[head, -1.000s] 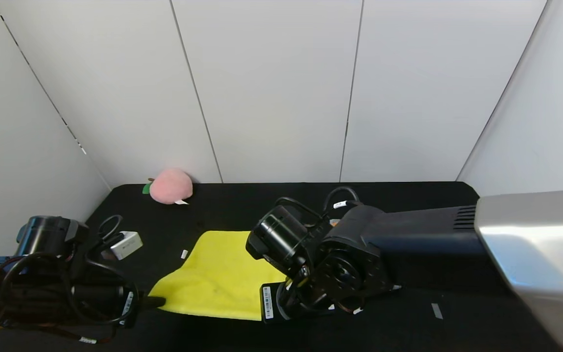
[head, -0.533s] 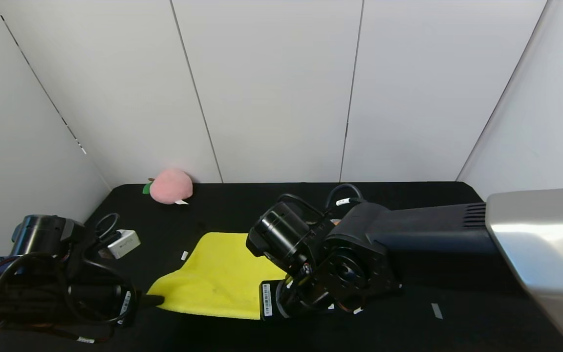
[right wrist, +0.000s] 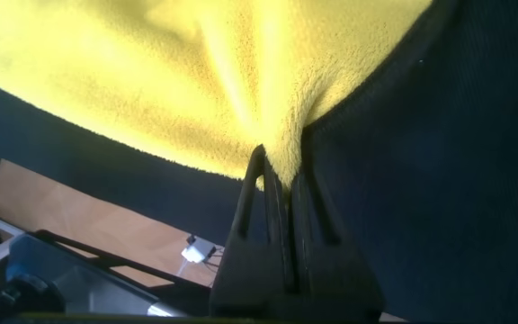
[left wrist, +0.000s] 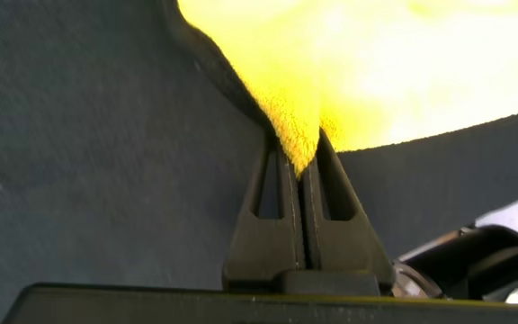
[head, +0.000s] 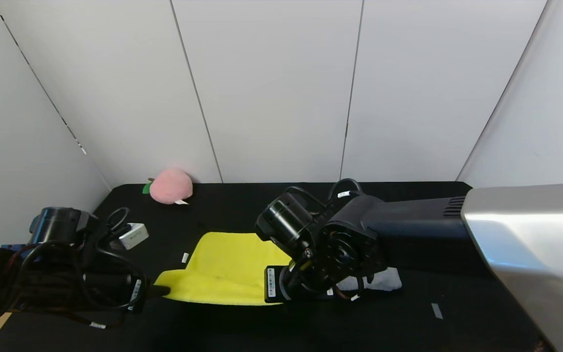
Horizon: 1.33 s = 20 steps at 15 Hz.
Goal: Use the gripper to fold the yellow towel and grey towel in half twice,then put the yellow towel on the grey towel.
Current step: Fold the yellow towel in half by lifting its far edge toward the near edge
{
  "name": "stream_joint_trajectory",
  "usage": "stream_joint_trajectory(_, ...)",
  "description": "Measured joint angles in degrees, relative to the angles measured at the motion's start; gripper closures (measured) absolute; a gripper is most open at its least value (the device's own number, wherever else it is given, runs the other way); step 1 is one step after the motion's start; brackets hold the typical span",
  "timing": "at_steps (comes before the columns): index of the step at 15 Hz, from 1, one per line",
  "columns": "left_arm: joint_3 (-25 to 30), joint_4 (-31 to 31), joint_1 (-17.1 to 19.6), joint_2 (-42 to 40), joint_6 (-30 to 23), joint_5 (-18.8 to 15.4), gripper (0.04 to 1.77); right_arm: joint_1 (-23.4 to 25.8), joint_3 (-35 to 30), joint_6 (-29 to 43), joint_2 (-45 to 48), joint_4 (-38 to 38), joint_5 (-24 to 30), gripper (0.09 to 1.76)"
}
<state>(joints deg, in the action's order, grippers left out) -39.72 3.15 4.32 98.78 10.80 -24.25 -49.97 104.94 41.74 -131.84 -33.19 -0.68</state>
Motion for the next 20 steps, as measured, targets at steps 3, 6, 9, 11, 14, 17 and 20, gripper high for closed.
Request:
stream_joint_trajectory(3, -3.30, -0.04, -0.05, 2.62, -0.02, 0.35, 1.69, 1.22, 2.73, -0.22, -1.01, -0.22, 0.00, 1.71)
stream_joint_trajectory(6, -6.75, -0.04, -0.73, 5.52, -0.07, 0.63, 1.69, 2.34, 4.99, -0.33, -2.32, -0.27, 0.00, 1.71)
stream_joint_trajectory(9, -10.01, -0.09, -2.26, 8.44, -0.07, 0.72, 1.69, 3.17, 7.33, -0.48, -3.91, -0.33, -0.02, 1.71)
stream_joint_trajectory(11, -12.31, -0.09, -3.28, 10.05, -0.10, 0.71, 1.69, 3.78, 7.91, -1.67, -4.71, 0.05, -0.02, 1.71)
stream_joint_trajectory(14, -15.37, 0.49, -4.50, 12.13, 0.00, 0.61, 1.69, 4.27, 8.31, -3.32, -5.40, 0.30, -0.11, 1.71)
stream_joint_trajectory(17, -17.14, 5.14, -5.00, 14.15, -0.07, 0.63, 1.69, 4.68, 8.44, -5.53, -5.75, 2.00, -0.38, 1.71)
stream_joint_trajectory(20, -17.36, 7.63, -5.28, 15.45, -0.07, 0.61, 1.69, 5.22, 8.44, -7.03, -6.22, 4.11, -0.68, 1.71)
